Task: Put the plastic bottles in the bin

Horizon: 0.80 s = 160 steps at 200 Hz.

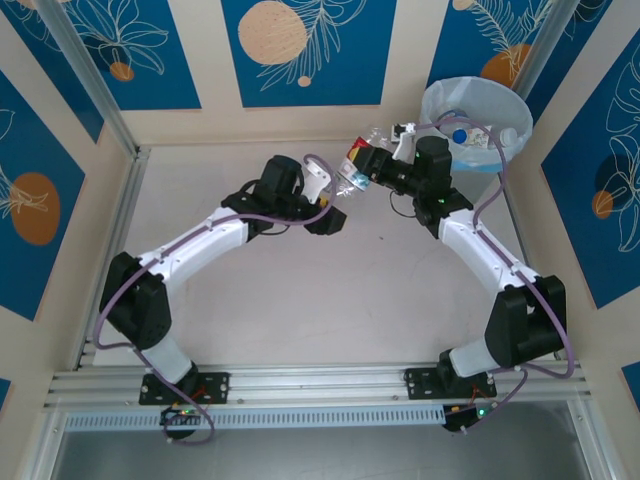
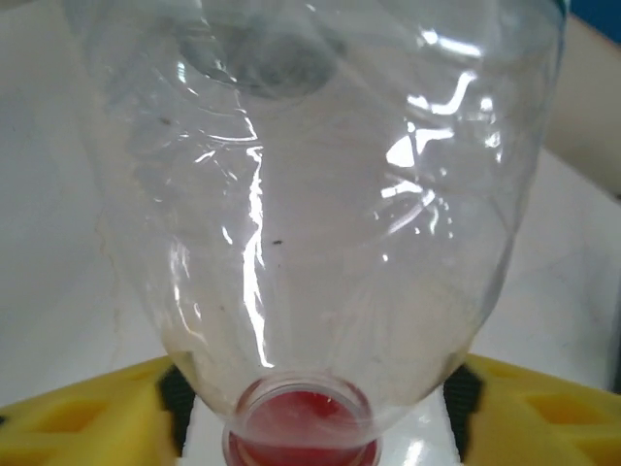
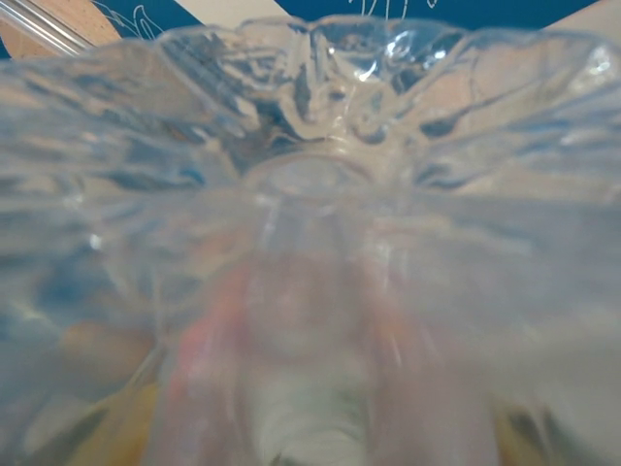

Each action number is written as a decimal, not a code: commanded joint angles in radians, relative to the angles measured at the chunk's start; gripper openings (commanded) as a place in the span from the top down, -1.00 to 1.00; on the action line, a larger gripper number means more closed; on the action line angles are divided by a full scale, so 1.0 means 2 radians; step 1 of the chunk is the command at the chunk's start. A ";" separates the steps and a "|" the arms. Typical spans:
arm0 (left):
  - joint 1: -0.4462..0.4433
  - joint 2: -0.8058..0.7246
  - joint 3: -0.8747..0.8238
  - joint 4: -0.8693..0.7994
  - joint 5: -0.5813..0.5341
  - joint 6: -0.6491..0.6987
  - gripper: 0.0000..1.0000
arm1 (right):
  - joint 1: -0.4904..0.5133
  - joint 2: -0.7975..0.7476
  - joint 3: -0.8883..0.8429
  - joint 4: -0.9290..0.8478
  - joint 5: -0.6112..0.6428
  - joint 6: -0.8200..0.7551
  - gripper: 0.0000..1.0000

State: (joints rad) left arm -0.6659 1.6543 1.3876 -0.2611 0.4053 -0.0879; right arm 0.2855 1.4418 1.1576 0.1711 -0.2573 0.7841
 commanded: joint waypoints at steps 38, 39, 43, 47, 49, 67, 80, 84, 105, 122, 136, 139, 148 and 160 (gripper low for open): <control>-0.005 -0.059 -0.020 0.063 0.013 -0.036 -0.98 | -0.035 -0.034 0.012 0.001 0.043 -0.011 0.64; -0.005 -0.060 -0.021 0.063 0.011 -0.036 -0.98 | -0.037 -0.035 0.012 0.001 0.044 -0.011 0.64; -0.004 -0.064 -0.026 0.066 0.005 -0.037 -0.98 | -0.043 -0.036 0.016 0.000 0.050 -0.012 0.64; -0.004 -0.068 -0.030 0.069 -0.002 -0.036 -0.98 | -0.049 -0.037 0.018 0.000 0.057 -0.012 0.64; -0.004 -0.070 -0.032 0.070 -0.005 -0.036 -0.98 | -0.053 -0.038 0.020 0.001 0.060 -0.012 0.64; -0.003 -0.091 -0.058 0.085 -0.047 -0.036 -0.98 | -0.090 -0.038 0.031 0.021 0.094 0.004 0.64; 0.000 -0.105 -0.077 0.093 -0.088 -0.038 -0.98 | -0.117 -0.033 0.039 0.044 0.121 0.020 0.65; 0.001 -0.110 -0.083 0.095 -0.098 -0.039 -0.98 | -0.125 -0.030 0.042 0.051 0.127 0.024 0.65; 0.008 -0.132 -0.106 0.094 -0.172 -0.041 -0.98 | -0.160 -0.014 0.060 0.088 0.150 0.073 0.64; 0.018 -0.148 -0.126 0.091 -0.226 -0.042 -0.98 | -0.173 -0.003 0.067 0.135 0.195 0.108 0.64; 0.033 -0.159 -0.142 0.091 -0.247 -0.046 -0.98 | -0.176 0.006 0.069 0.171 0.241 0.121 0.64; 0.036 -0.161 -0.145 0.090 -0.248 -0.047 -0.98 | -0.176 0.009 0.070 0.180 0.249 0.121 0.64; 0.046 -0.166 -0.151 0.086 -0.251 -0.052 -0.98 | -0.173 0.016 0.074 0.196 0.286 0.115 0.64; 0.059 -0.171 -0.159 0.081 -0.252 -0.057 -0.98 | -0.170 0.028 0.080 0.209 0.334 0.103 0.61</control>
State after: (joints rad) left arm -0.5987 1.3518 1.1000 -0.0971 -0.0044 -0.1677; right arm -0.0662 1.4525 1.2766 0.4450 0.1699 0.9699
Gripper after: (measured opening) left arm 0.989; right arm 0.293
